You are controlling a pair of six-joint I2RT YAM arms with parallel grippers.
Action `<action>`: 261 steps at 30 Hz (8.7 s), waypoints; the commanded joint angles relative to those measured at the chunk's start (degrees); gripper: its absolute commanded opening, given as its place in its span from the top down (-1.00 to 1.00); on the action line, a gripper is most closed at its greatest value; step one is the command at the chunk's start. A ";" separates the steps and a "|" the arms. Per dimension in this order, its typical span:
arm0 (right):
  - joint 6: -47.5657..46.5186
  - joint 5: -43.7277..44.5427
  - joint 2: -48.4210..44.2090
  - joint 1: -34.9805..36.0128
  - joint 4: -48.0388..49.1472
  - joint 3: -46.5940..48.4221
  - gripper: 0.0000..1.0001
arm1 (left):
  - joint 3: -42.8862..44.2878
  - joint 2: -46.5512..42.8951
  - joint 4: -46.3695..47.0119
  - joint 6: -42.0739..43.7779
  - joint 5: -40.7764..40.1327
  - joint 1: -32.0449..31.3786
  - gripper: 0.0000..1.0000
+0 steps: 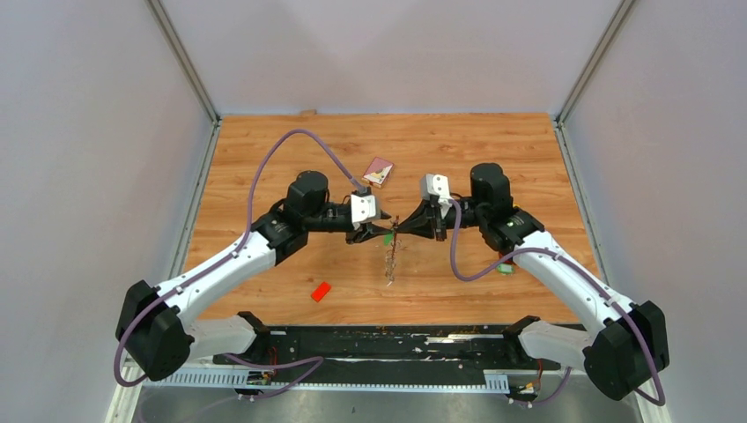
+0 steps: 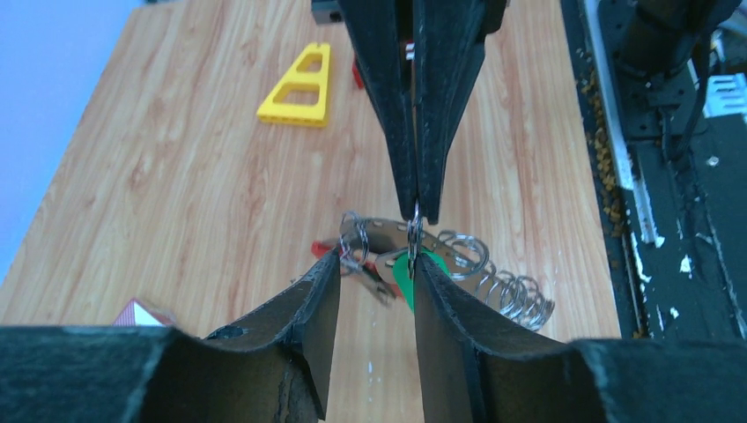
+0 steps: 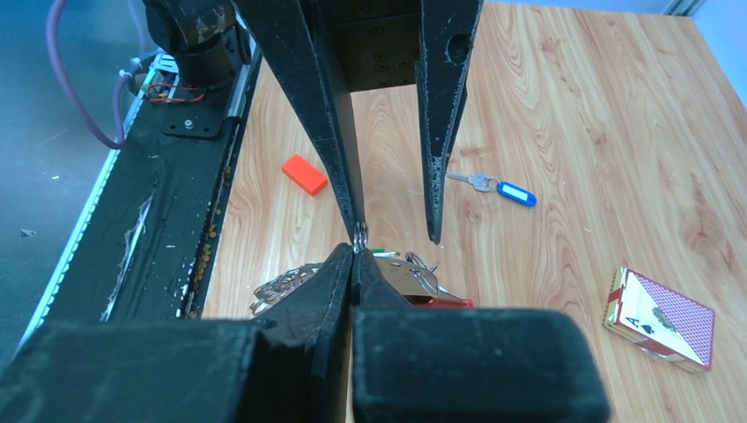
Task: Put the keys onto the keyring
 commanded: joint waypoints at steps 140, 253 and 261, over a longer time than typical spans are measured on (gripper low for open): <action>-6.82 -3.29 -0.51 -0.72 -1.94 1.22 1.00 | 5.16 2.42 -9.26 9.98 2.05 -3.89 1.00; -4.71 -7.07 0.14 -3.23 0.10 -0.36 1.00 | 6.68 2.33 -7.89 7.17 -5.36 -7.25 1.00; -5.19 1.02 0.16 -3.30 0.61 -0.74 0.98 | 11.77 2.07 -18.35 8.88 -11.46 -7.93 1.00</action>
